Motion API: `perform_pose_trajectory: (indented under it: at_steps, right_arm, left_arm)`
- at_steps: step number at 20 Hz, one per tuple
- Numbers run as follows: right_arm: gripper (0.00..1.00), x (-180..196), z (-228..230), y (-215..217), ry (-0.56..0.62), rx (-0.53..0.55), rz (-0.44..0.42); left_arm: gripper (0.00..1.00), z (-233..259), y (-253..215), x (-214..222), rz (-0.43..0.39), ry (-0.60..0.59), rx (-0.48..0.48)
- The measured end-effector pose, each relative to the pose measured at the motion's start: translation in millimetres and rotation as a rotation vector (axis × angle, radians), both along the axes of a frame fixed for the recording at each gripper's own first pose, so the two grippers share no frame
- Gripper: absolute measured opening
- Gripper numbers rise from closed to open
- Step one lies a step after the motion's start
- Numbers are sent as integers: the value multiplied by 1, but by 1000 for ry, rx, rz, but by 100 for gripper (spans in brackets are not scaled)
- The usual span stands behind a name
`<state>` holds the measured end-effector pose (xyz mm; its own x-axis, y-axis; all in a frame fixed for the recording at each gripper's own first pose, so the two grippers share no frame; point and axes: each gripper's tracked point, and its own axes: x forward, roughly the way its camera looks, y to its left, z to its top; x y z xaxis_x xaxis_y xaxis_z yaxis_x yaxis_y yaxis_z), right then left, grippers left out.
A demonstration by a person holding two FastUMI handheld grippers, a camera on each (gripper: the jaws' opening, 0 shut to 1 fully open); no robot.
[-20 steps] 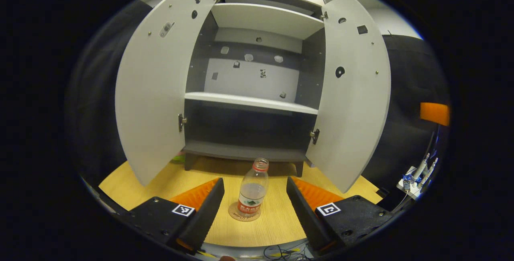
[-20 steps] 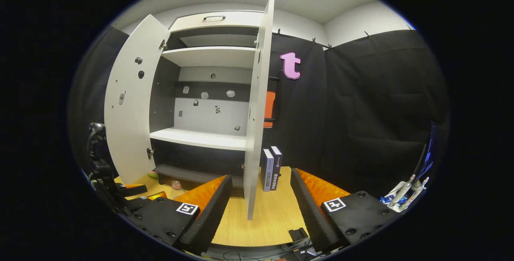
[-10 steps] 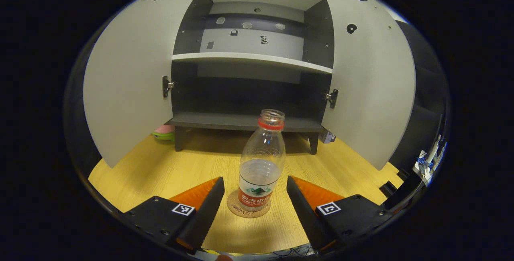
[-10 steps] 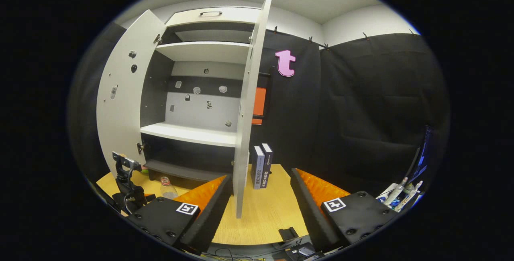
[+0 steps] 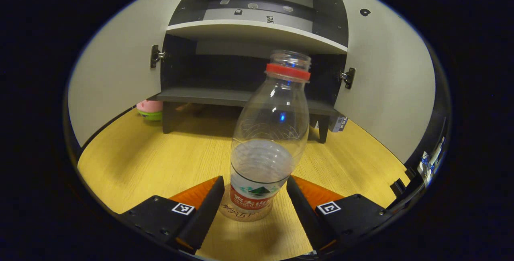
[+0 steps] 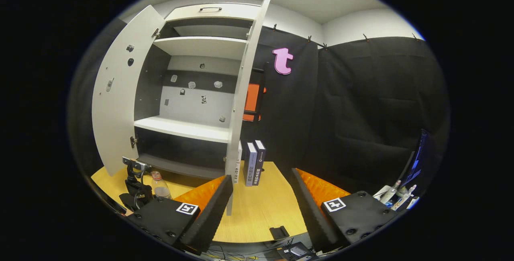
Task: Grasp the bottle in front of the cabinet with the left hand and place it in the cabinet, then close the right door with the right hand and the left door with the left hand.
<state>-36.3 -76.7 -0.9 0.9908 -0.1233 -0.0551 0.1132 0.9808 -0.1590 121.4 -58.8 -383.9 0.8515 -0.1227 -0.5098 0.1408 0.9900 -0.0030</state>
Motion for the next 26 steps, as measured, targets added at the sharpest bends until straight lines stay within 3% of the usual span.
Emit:
perform_pose_trajectory:
  at_steps: [2,3,5,9,10,11,14,15,16,22,26]
  right_arm:
    - [97,0,0,-3,2,-4,-7]
    - [97,0,1,-3,0,-4,-6]
    - [97,2,2,-1,-5,0,1]
    - [97,9,2,8,-17,12,31]
    - [90,11,2,11,-21,16,41]
    - [97,13,3,14,-27,20,53]
    - [97,19,1,21,-37,39,81]
    - [90,22,1,23,-40,48,88]
    - [97,24,1,25,-44,57,94]
    - [97,32,3,32,-66,90,122]
    - [97,33,-1,36,-75,119,132]
  left_arm:
    - [93,-2,1,3,4,11,1]
    - [86,0,2,4,9,8,7]
    - [80,9,3,4,11,10,8]
    - [78,48,3,-1,3,-12,-7]
    - [78,62,3,-2,1,-22,-15]
    - [78,74,2,-4,-3,-32,-22]
    - [77,116,3,-12,-16,-61,-23]
    - [77,133,3,-11,-20,-74,-26]
    - [77,150,2,-10,-25,-89,-34]
    - [76,236,7,-4,-46,-158,-46]
    - [76,260,-1,3,-75,-184,-27]
